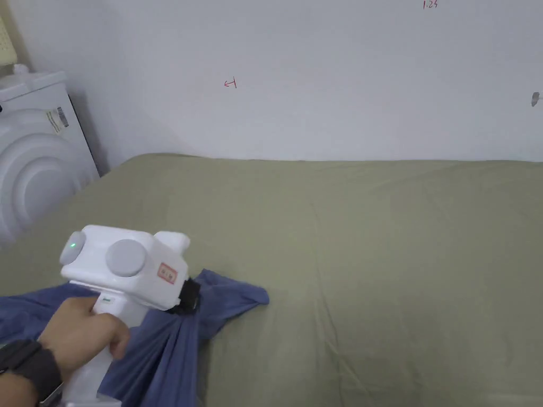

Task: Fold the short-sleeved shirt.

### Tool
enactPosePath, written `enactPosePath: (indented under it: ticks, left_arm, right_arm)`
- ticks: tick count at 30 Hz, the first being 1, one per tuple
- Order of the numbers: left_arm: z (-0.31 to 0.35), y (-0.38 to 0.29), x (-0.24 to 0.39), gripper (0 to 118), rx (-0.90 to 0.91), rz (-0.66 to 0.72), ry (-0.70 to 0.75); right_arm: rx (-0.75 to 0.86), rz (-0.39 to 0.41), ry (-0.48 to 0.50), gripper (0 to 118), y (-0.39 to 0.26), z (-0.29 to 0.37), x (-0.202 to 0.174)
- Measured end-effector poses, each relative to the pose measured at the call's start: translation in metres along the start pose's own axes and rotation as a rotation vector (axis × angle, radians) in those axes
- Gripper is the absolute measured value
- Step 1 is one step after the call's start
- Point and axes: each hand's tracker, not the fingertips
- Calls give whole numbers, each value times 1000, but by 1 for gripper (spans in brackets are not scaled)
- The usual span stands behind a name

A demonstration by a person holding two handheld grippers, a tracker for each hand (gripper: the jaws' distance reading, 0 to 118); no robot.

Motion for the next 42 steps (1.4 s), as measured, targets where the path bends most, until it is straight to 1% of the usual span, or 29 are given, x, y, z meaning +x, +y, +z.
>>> enactPosePath:
  ticks: [2, 3, 5, 7, 9, 11, 15, 19, 21, 23, 24, 26, 27, 28, 29, 30, 31, 34, 36, 37, 38, 40, 41, 42]
  left_arm:
    - [11, 21, 23, 0, 60, 30, -123]
    - [15, 33, 37, 0, 97, 44, -214]
    - [22, 57, 74, 0, 170, 19, -291]
    - [25, 83, 122, 0, 184, -54, -317]
    - [25, 100, 176, 0, 189, -118, -374]
    - [24, 113, 227, 0, 190, -172, -461]
    - [24, 116, 335, 0, 179, -340, -594]
    - [7, 104, 416, 0, 142, -438, -789]
    - [-11, 90, 452, 0, 77, -490, -824]
    - [-36, 75, 479, 0, 6, -506, -765]
    - [-48, 65, 490, 2, -21, -520, -735]
    - [-63, 51, 498, 3, -32, -536, -733]
    - [-67, 44, 500, 6, -31, -540, -724]
    - [-68, 40, 500, 18, -31, -535, -721]
    - [-68, 38, 497, 53, -39, -515, -719]
    - [-66, 38, 492, 86, -47, -511, -721]
    - [-60, 38, 485, 106, -48, -511, -719]
    - [-24, 46, 444, 106, -17, -506, -721]
    - [6, 48, 401, 106, 56, -459, -644]
    - [19, 46, 379, 106, 63, -438, -624]
    - [34, 40, 353, 106, 93, -404, -571]
    - [66, 23, 300, 104, 172, -324, -412]
    - [82, 9, 274, 96, 216, -280, -333]
    - [98, -9, 248, 80, 280, -220, -240]
  right_arm:
    - [12, -29, 13, 4, -1, 7, 6]
    - [19, -45, 20, 4, -1, 12, 9]
    - [29, -48, 5, 4, -2, 22, 13]
    - [47, -54, -8, 4, -3, 36, 21]
    - [69, -77, -30, 4, -2, 51, 32]
    - [90, -100, -62, 4, -1, 67, 43]
    - [124, -126, -133, 4, -6, 97, 64]
    - [124, -175, -179, 4, -21, 122, 81]
    - [112, -188, -208, 4, -29, 129, 88]
    - [99, -210, -229, 4, -35, 133, 93]
    - [99, -218, -230, 4, -38, 135, 95]
    - [96, -227, -234, 4, -41, 138, 96]
    - [96, -229, -234, 4, -43, 139, 96]
    - [94, -229, -233, 4, -43, 139, 95]
    - [94, -228, -232, 4, -43, 139, 95]
    - [92, -229, -231, 4, -42, 138, 95]
    - [91, -232, -223, 4, -41, 137, 95]
    - [111, -233, -207, 4, -35, 137, 95]
    - [116, -220, -209, 4, -29, 136, 96]
    - [122, -213, -217, 4, -26, 137, 97]
    - [130, -211, -217, 4, -23, 139, 99]
    - [151, -209, -219, 4, -17, 143, 102]
    - [157, -207, -224, 4, -13, 145, 102]
    - [165, -197, -233, 4, -9, 146, 103]
